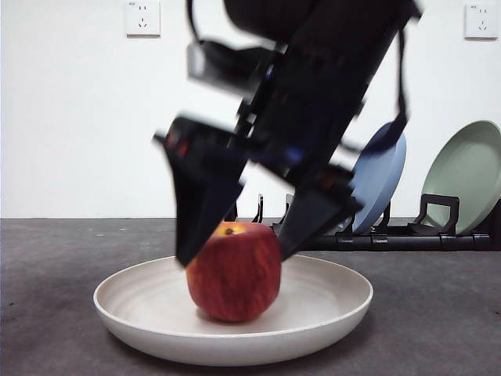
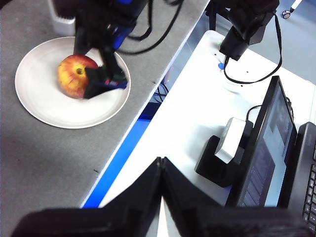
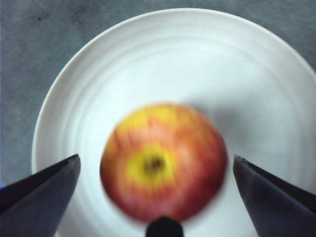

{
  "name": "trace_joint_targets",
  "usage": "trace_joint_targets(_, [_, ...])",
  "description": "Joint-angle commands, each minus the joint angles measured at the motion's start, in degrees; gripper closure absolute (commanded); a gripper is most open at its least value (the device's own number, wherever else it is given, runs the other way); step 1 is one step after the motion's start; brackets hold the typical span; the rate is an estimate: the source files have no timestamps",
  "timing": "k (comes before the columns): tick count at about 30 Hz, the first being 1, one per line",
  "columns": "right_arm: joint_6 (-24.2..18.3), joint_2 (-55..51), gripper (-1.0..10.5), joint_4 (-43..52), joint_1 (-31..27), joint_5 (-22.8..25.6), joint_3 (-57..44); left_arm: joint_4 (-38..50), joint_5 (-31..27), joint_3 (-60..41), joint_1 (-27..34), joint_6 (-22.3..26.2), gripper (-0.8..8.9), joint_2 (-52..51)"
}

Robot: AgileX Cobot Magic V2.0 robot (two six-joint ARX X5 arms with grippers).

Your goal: Take the yellow plate from the plate rack,put the plate on the table,take the apple from the table,put the apple in the plate

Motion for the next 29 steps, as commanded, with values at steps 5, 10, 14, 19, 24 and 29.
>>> trace_joint_targets(5, [0.90, -13.49, 2.3, -11.78, 0.22, 0.90, 5.40, 0.22, -2.86, -0.24, 0.09, 0.70, 8.18, -0.22])
trace_joint_targets(10, [0.83, -24.70, 5.5, -26.16, 0.22, 3.26, 14.49, 0.24, -4.81, -0.24, 0.09, 0.66, 8.17, -0.22])
trace_joint_targets(14, [-0.55, -31.01, 9.5, -36.76, 0.22, 6.38, 23.34, 0.24, -4.85, -0.24, 0.09, 0.74, 8.17, -0.20])
trace_joint_targets(19, [-0.04, -35.54, 9.5, -45.92, 0.22, 8.98, 32.28, 0.22, -4.83, -0.24, 0.09, 0.72, 8.17, -0.20])
trace_joint_targets(24, [-0.77, -36.85, 9.5, -49.09, 0.20, 9.53, 37.73, 0.22, -4.79, -0.24, 0.09, 0.72, 8.17, -0.02])
trace_joint_targets(29, [-0.68, -36.79, 9.5, -53.29, 0.22, 13.84, 42.12, 0.24, -4.81, -0.24, 0.09, 0.72, 8.17, 0.04])
